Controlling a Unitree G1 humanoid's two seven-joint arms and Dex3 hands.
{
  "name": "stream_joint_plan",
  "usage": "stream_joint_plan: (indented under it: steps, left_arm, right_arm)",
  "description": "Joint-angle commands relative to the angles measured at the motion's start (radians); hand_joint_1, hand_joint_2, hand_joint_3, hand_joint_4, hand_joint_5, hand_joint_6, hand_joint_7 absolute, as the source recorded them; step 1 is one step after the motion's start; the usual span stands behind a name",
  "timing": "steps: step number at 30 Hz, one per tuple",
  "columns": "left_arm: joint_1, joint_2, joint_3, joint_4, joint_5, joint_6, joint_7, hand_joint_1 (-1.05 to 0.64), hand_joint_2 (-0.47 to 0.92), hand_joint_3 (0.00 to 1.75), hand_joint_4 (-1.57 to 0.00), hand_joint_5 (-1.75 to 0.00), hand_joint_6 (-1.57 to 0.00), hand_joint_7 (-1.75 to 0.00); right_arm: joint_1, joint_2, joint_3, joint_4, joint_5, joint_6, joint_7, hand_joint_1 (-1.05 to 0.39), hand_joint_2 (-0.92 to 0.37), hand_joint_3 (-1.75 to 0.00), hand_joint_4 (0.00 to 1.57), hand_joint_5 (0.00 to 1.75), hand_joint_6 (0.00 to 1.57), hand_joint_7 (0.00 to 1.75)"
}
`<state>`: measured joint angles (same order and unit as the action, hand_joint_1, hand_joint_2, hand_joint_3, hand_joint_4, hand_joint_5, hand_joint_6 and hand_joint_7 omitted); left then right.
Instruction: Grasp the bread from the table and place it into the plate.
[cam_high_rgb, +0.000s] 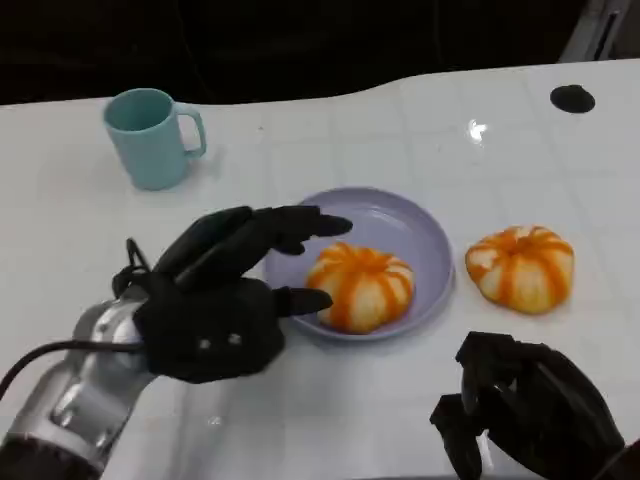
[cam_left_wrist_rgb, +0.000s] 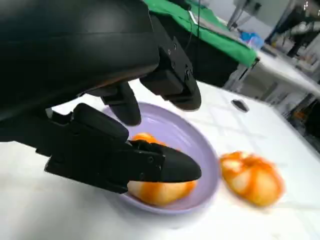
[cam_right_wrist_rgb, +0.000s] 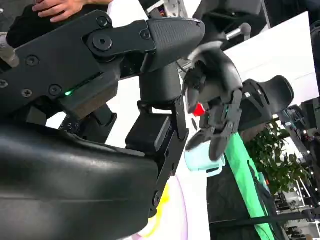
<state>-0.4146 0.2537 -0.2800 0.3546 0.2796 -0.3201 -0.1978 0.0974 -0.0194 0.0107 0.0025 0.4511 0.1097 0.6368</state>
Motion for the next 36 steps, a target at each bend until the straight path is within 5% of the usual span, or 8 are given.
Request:
stream_joint_plan:
  steps: [1, 5, 8, 19, 36]
  left_arm:
    - [0.077, -0.057, 0.084, -0.008, -0.213, -0.058, -0.072, -0.54, 0.92, 0.2, -0.41, -1.61, -0.39, -1.28]
    - [0.143, -0.091, 0.128, -0.048, -0.35, -0.051, -0.14, -0.53, 0.92, 0.23, -0.47, -1.74, -0.36, -1.62]
    - [0.221, -0.101, 0.143, -0.144, -0.401, 0.029, -0.156, -0.6, 0.92, 0.23, -0.53, -1.75, -0.37, -1.73]
    - [0.524, -0.153, 0.152, -0.463, -0.604, 0.277, -0.184, -0.6, 0.92, 0.38, -0.77, -1.75, -0.53, -1.75]
    - [0.639, -0.242, 0.142, -0.482, -0.747, 0.385, -0.267, -0.6, 0.92, 0.37, -0.92, -1.75, -0.65, -1.75]
  right_arm:
    - [0.004, -0.013, -0.006, -0.011, 0.009, 0.0, 0.0, -0.94, -0.72, -0.39, 1.23, 1.55, 1.06, 1.41]
    - [0.004, -0.011, -0.005, -0.011, 0.009, -0.004, 0.001, -0.94, -0.72, -0.38, 1.24, 1.54, 1.06, 1.4]
    - [0.005, -0.01, -0.005, -0.015, 0.01, 0.002, -0.003, -0.94, -0.72, -0.38, 1.24, 1.53, 1.06, 1.4]
    - [0.005, -0.012, 0.0, -0.034, 0.003, 0.018, -0.012, -0.95, -0.73, -0.37, 1.24, 1.54, 1.07, 1.4]
    - [0.004, -0.016, -0.009, -0.027, 0.008, 0.01, -0.005, -0.93, -0.72, -0.39, 1.23, 1.54, 1.07, 1.4]
